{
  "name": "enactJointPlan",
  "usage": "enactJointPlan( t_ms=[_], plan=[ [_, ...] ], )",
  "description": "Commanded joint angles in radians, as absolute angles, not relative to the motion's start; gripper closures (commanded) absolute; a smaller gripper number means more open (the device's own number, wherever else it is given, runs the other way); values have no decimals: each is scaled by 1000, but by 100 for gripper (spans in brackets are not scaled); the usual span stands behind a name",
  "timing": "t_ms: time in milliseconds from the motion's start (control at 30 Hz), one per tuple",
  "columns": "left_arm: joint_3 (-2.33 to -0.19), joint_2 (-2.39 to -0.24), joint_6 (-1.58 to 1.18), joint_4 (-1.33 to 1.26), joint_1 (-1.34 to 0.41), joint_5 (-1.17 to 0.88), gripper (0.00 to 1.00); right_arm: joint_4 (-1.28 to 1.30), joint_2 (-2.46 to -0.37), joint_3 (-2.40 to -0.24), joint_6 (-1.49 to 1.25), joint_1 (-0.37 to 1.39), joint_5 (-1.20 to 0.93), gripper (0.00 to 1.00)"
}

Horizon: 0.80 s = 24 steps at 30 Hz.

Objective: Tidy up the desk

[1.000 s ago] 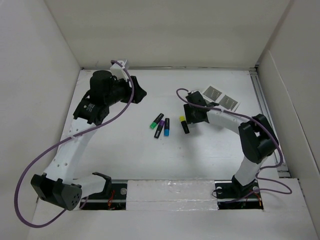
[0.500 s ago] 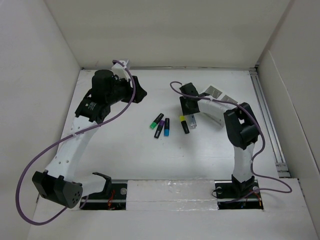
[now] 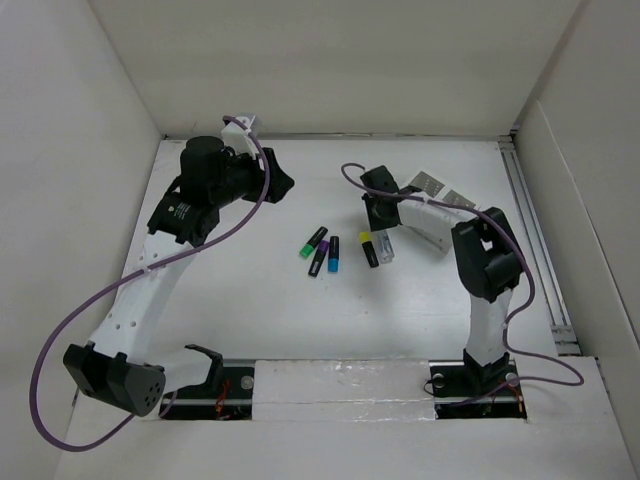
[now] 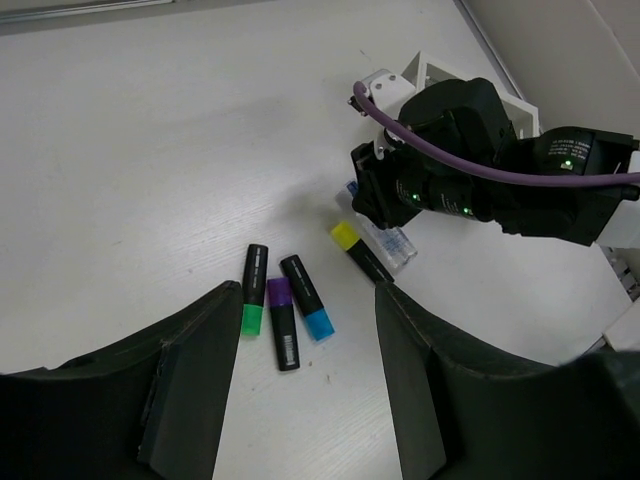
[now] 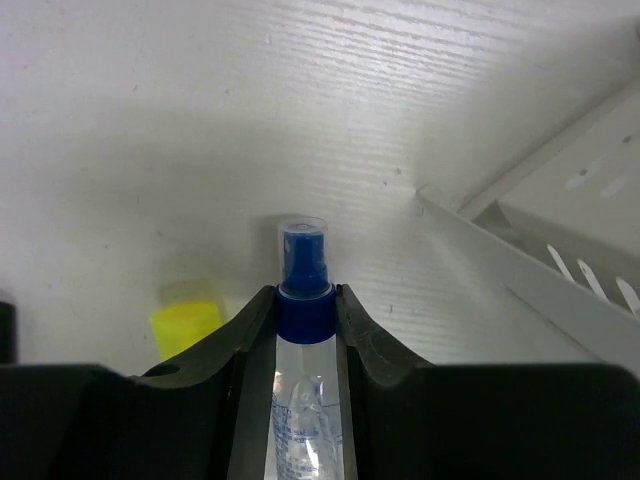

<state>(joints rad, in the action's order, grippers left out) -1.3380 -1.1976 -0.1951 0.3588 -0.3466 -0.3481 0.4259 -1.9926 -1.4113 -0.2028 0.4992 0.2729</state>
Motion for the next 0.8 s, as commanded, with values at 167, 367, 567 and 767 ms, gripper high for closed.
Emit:
enactJointPlan(
  t_ms=[167, 367, 567, 767],
  plan=[
    [-1341, -1132, -236, 305, -348, -403, 49, 393, -1747, -1376, -192, 518, 290, 100],
    [-1272, -1080, -282, 298, -348, -426, 49, 405, -1576, -1350, -189, 518, 282, 100],
    [-1220, -1040, -317, 273, -348, -457, 49, 416, -1477, -1380, -170, 451, 264, 100],
    [-1229, -1039, -321, 267, -348, -475, 49, 405, -1508, -1474, -126, 361, 278, 100]
  ],
)
